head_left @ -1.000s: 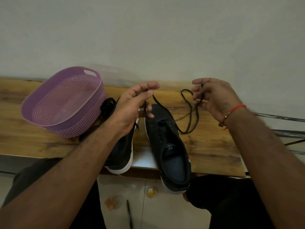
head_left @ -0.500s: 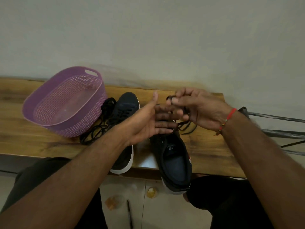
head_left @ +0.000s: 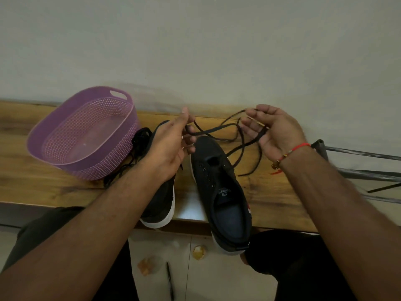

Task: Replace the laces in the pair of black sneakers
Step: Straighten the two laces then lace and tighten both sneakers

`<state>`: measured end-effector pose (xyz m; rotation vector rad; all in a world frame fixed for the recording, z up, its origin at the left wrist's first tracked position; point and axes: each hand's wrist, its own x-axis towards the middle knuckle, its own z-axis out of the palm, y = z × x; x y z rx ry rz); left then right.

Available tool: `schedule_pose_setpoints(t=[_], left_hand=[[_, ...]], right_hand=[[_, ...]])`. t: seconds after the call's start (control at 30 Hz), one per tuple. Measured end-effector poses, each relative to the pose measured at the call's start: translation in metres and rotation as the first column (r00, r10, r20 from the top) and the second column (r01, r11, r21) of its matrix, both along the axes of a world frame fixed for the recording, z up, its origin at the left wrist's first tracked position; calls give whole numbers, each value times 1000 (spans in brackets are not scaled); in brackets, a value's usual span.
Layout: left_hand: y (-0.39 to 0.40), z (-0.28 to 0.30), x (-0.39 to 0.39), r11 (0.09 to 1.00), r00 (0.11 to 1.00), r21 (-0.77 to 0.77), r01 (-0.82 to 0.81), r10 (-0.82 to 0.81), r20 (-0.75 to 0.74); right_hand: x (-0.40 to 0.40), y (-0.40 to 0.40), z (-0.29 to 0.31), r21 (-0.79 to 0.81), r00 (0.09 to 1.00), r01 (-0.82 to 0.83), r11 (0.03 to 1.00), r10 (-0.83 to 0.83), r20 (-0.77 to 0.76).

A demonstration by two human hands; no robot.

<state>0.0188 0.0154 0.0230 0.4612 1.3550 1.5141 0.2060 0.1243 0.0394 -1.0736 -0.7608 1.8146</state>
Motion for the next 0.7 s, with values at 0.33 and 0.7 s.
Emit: schedule_pose_setpoints(t=[0.33, 0.7], left_hand=[[-15, 5, 24, 653, 502, -189, 734, -708, -496], [-2, -4, 9, 946, 934, -71, 317, -299, 196]], right_hand=[[-16, -20, -6, -48, 939, -343, 938, 340, -60], [-2, -25, 13, 77, 568, -809, 583, 739, 363]])
